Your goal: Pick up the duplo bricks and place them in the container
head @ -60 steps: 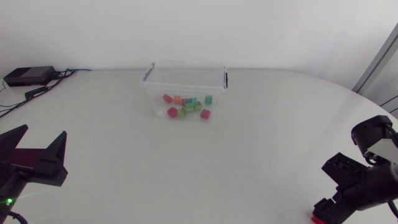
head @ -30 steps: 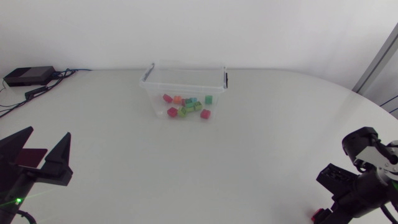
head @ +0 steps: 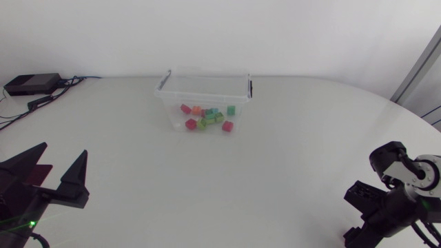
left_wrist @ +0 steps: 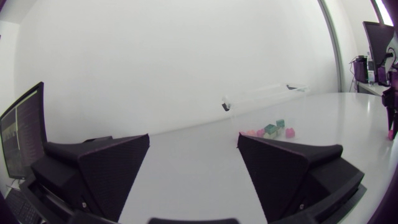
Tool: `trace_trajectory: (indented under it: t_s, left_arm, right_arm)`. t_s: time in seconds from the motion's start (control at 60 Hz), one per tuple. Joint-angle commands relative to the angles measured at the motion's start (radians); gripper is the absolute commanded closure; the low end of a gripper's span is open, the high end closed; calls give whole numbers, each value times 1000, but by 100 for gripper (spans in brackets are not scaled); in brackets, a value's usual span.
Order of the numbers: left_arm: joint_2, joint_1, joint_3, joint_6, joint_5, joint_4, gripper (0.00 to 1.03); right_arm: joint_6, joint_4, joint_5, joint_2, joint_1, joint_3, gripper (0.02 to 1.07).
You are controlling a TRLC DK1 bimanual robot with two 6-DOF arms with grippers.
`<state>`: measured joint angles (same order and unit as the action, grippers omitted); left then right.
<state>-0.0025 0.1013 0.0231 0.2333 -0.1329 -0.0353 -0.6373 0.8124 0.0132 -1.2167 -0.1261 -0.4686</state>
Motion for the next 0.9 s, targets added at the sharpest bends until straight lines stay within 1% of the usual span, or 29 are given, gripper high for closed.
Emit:
trace_trajectory:
  t_s: [0.0,0.067,0.083,0.117,0.183,0.233,0.417,0.55,0.633,0.733,0.783,0.883]
  left_arm:
    - [-13,-20,-26,12,24,0,4]
    - [-13,-25,-26,12,30,2,4]
    - [-13,-25,-26,12,32,3,4]
    - [-13,-28,-26,11,36,5,4]
    - [-13,-32,-26,11,42,9,4]
    - [-11,-31,-25,11,46,9,4]
    - [-13,-35,-25,9,47,9,4]
    - [-13,-37,-25,4,47,12,4]
    - [-13,-35,-25,3,49,15,4]
    - [-13,-38,-23,-17,52,23,4]
    - [-11,-40,-22,-71,73,40,4]
    - [-7,-80,-20,-92,115,54,4]
  right_arm:
    - [-30,-24,7,-24,6,35,41]
    - [-38,-48,7,-24,6,42,57]
    - [-42,-55,5,-24,6,44,63]
    - [-45,-58,-1,-20,6,45,72]
    - [-53,-45,-12,17,8,41,85]
    - [-44,-24,-21,89,31,30,93]
    - [64,64,-62,253,158,-47,94]
    - [151,90,-93,287,250,-120,94]
    - [205,82,-114,290,302,-162,94]
    - [281,42,-119,270,384,-202,94]
    - [315,14,-121,247,430,-226,94]
    - [360,-41,-124,197,477,-272,94]
